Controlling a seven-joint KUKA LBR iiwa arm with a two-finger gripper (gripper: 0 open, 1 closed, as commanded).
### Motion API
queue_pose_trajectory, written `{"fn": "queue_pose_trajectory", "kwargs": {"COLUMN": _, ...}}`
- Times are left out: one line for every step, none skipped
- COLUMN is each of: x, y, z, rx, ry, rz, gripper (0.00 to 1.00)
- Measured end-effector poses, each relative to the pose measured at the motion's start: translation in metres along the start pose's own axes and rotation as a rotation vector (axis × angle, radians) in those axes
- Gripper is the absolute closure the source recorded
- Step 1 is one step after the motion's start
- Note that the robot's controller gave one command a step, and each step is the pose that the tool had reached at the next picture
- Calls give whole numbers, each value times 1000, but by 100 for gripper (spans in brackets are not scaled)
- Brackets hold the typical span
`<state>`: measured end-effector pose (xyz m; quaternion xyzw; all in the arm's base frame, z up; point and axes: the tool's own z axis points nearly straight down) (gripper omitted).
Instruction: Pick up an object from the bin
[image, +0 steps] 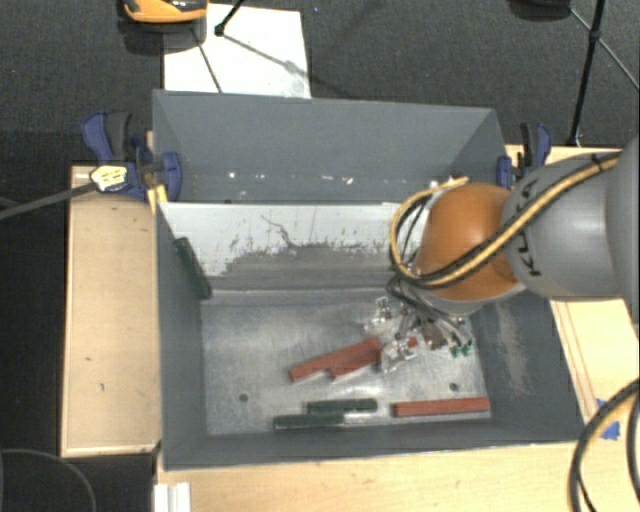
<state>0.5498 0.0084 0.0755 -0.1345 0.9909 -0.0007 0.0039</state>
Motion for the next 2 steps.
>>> {"fn": "queue_pose_trajectory", "kwargs": {"x": 0, "y": 0, "z": 0, "rx": 0, "ry": 0, "rz": -1, "gripper": 100}}
{"fn": "queue_pose_trajectory", "kwargs": {"x": -18, "y": 7, "z": -135, "rx": -3, "ry": 6, "rz": -27, "gripper": 100}}
